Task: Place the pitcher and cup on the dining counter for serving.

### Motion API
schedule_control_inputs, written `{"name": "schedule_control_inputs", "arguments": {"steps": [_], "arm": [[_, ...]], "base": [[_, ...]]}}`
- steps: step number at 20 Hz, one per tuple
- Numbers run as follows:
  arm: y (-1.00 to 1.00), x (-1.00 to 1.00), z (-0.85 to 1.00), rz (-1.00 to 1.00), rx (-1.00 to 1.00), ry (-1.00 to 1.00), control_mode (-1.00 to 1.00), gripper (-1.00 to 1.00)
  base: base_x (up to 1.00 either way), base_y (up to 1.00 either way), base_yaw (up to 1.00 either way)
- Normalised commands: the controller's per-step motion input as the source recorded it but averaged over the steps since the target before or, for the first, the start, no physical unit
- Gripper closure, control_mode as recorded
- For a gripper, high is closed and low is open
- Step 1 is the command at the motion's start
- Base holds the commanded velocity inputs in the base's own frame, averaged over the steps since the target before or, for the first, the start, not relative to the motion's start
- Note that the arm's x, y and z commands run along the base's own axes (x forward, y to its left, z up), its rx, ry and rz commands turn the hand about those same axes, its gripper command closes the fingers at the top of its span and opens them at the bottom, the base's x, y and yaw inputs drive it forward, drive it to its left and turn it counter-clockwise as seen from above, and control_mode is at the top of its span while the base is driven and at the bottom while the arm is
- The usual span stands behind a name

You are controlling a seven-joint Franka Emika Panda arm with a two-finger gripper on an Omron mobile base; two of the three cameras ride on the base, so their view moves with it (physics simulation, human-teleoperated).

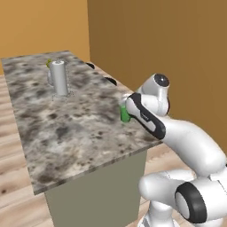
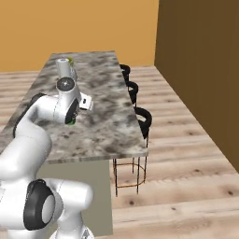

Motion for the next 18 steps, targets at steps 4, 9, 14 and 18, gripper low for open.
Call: {"name": "schedule_control_inputs", "arguments": {"steps": [4, 9, 14, 18], "arm": [[0.02, 0.28, -0.09, -0.01, 0.06, 0.17, -1.0, 1.0], [0.08, 0.26, -0.33, 0.0, 0.04, -0.05, -1.0, 1.0], [0.36, 0.62, -0.49, 0.0, 0.01, -0.12, -1.0, 1.0], [0.51, 0.85, -0.38, -0.01, 0.0, -0.01, -1.0, 1.0]], "base": [[0.0, 0.0, 0.0], [0.0, 0.0, 0.0], [0.0, 0.0, 0.0], [0.0, 0.0, 0.0]]}}
